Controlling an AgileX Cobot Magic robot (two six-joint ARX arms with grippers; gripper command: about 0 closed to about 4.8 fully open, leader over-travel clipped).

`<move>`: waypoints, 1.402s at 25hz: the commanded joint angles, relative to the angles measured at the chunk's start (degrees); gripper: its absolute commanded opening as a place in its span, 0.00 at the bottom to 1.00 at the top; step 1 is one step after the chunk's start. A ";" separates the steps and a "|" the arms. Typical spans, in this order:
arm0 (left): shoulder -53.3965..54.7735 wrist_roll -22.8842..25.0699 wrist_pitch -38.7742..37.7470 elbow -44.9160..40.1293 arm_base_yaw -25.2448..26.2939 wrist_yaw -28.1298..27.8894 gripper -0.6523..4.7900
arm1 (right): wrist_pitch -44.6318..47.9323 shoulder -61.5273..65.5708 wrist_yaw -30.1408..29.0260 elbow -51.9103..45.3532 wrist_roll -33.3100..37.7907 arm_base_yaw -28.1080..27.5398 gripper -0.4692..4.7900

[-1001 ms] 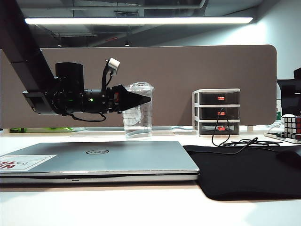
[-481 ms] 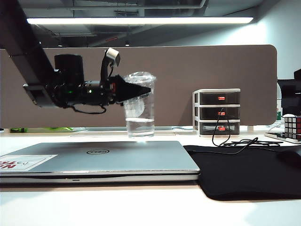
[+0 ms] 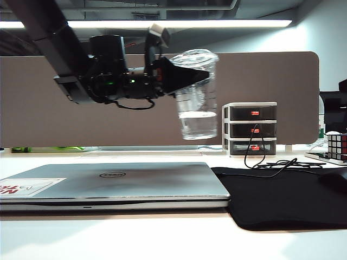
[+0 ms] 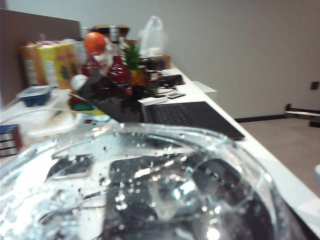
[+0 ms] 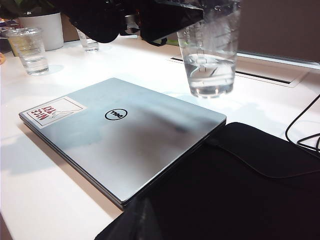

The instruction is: Pick up the coffee cup and place it on the right side of the laptop.

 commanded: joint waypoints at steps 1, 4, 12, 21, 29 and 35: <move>-0.42 -1.03 1.01 0.17 -3.54 0.48 0.74 | 0.55 -0.11 -0.09 -0.37 -0.22 0.02 0.09; -0.42 -1.05 1.03 0.17 -6.71 0.50 0.65 | 0.55 -0.11 -0.09 -0.37 -0.20 0.02 0.09; -0.28 -0.76 -0.22 0.11 -11.23 -0.66 0.65 | 0.52 -0.11 -0.11 -0.37 -0.20 0.02 0.09; -0.20 17.35 -9.70 -6.27 -13.84 -4.96 0.69 | -0.85 -0.11 -0.11 -0.37 -0.26 0.02 0.09; 2.27 20.09 -5.18 -6.78 -15.91 -8.13 0.69 | -0.74 -0.11 -0.11 -0.37 -0.44 0.02 0.09; 3.98 20.52 -3.89 -6.67 -15.93 -9.84 0.69 | -0.76 -0.11 -0.13 -0.37 -0.44 0.02 0.09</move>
